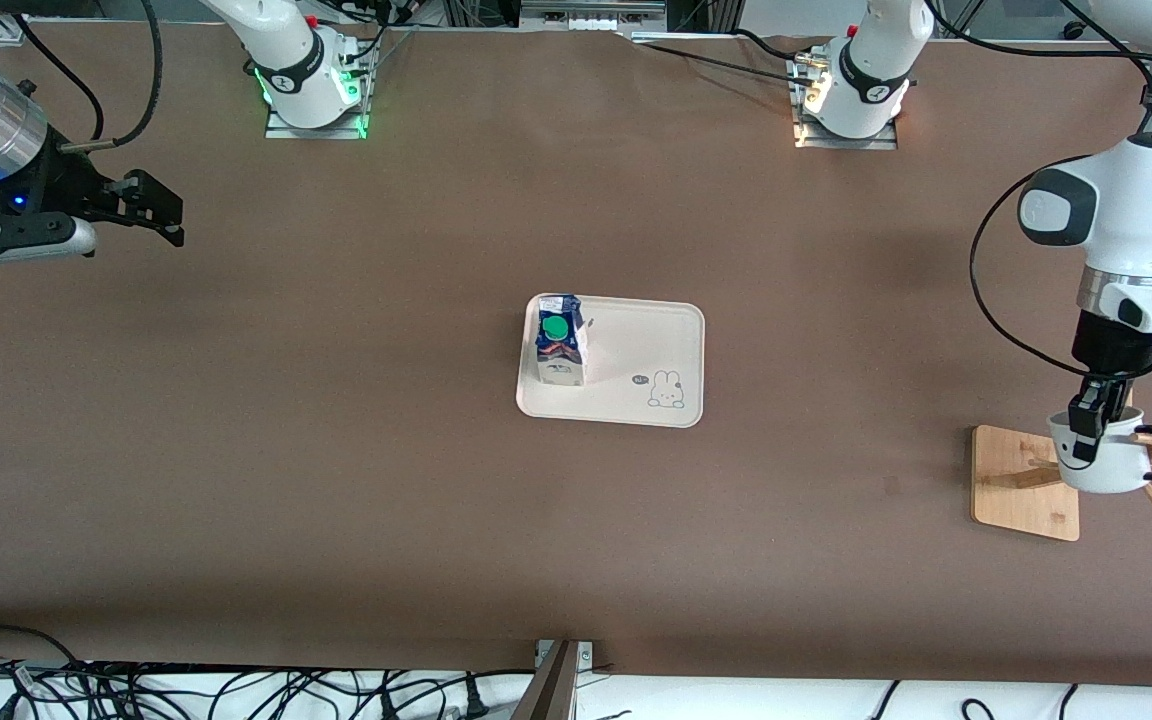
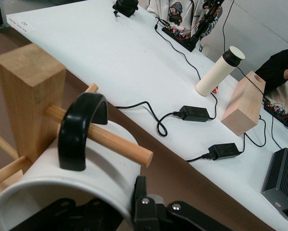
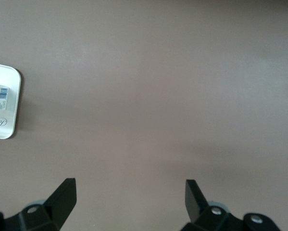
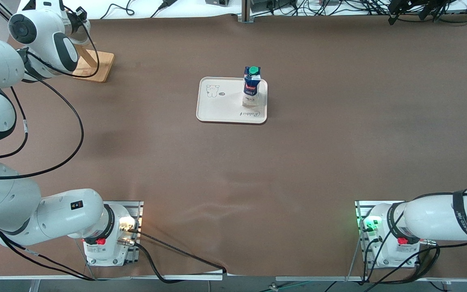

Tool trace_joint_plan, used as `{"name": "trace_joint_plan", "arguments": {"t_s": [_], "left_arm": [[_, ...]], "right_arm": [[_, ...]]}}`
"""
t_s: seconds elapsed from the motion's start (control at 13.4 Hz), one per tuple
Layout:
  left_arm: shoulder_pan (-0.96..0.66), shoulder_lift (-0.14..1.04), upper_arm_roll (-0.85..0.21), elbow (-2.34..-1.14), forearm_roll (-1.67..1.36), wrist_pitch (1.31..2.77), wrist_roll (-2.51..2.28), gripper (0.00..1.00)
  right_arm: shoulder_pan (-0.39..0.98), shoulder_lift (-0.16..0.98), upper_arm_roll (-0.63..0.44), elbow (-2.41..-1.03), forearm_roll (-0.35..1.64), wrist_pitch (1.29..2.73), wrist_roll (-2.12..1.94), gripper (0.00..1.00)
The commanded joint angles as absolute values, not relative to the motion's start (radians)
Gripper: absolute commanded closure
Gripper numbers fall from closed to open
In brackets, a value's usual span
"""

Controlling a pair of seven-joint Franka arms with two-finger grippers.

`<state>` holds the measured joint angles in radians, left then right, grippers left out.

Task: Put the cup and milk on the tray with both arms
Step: 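Grasp the white mug handle with the left gripper and lift it off the stand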

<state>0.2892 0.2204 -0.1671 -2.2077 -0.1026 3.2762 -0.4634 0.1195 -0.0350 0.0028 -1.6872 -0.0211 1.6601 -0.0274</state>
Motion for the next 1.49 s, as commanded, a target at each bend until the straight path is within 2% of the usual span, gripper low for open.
{"name": "trace_joint_plan", "arguments": {"t_s": [0.0,0.45,0.67,0.97,1.04,1.19,1.27,1.42], "left_arm": [[0.293,0.224,-0.179,-2.198,-0.133,3.269,-0.437,1.0],[0.293,0.186,-0.245,-2.204,-0.123,3.264,-0.434,1.0],[0.293,0.129,-0.285,-2.203,-0.123,3.148,-0.431,1.0],[0.293,0.046,-0.34,-2.166,-0.123,2.845,-0.431,1.0],[0.293,0.046,-0.359,-2.122,-0.124,2.689,-0.433,1.0],[0.291,0.073,-0.394,-1.94,-0.124,2.32,-0.439,1.0],[0.291,0.099,-0.415,-1.875,-0.126,2.21,-0.443,1.0],[0.282,0.123,-0.477,-1.838,-0.124,2.152,-0.437,1.0]], "right_arm": [[0.12,-0.026,0.005,-1.666,-0.017,1.654,-0.044,0.0],[0.12,-0.026,0.006,-1.666,-0.017,1.654,-0.044,0.0],[0.12,-0.026,0.006,-1.666,-0.017,1.654,-0.044,0.0],[0.121,-0.026,0.006,-1.666,-0.017,1.654,-0.044,0.0],[0.121,-0.026,0.008,-1.666,-0.017,1.652,-0.044,0.0],[0.121,-0.026,0.008,-1.666,-0.018,1.654,-0.044,0.0],[0.121,-0.026,0.008,-1.666,-0.018,1.654,-0.044,0.0],[0.121,-0.026,0.008,-1.666,-0.018,1.654,-0.044,0.0]]}}
